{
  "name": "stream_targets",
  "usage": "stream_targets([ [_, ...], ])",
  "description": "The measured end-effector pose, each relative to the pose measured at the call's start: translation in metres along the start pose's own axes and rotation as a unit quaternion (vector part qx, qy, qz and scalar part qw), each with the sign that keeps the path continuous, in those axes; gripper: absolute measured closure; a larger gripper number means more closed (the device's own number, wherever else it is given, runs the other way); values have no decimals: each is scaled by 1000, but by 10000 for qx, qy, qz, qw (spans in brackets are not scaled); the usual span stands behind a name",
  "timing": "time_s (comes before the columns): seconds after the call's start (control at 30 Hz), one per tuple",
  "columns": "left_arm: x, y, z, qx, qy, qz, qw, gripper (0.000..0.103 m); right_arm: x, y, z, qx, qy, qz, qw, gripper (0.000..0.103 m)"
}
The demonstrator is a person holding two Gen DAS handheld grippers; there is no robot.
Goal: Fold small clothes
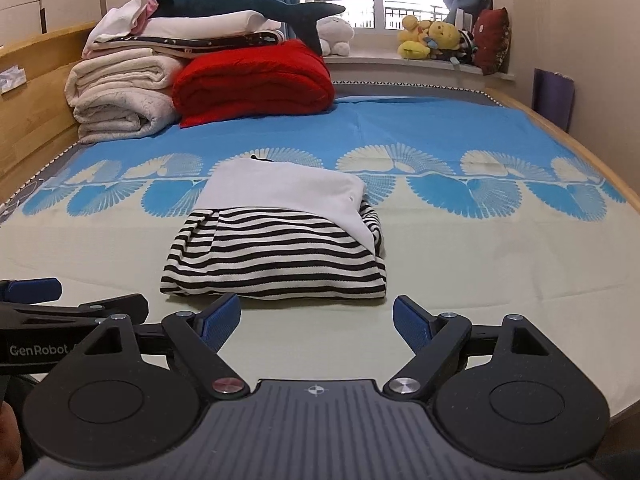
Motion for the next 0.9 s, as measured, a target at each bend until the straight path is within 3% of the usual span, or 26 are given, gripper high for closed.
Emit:
stream_targets([
  [0.9, -4, -1, -5, 23, 15, 21, 10000, 1, -2, -1, -4, 48, 45, -64, 10000, 19],
])
Point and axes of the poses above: each gripper's, at about its wrist camera, not at the fingertips, and z roughly against the way its jaws point, x to its left, y to its underside, the point moved 8 cm from there along -z, roughly the way its jaws point, and after that the axes turned 14 degrees about -z, right-handed, at the moved point
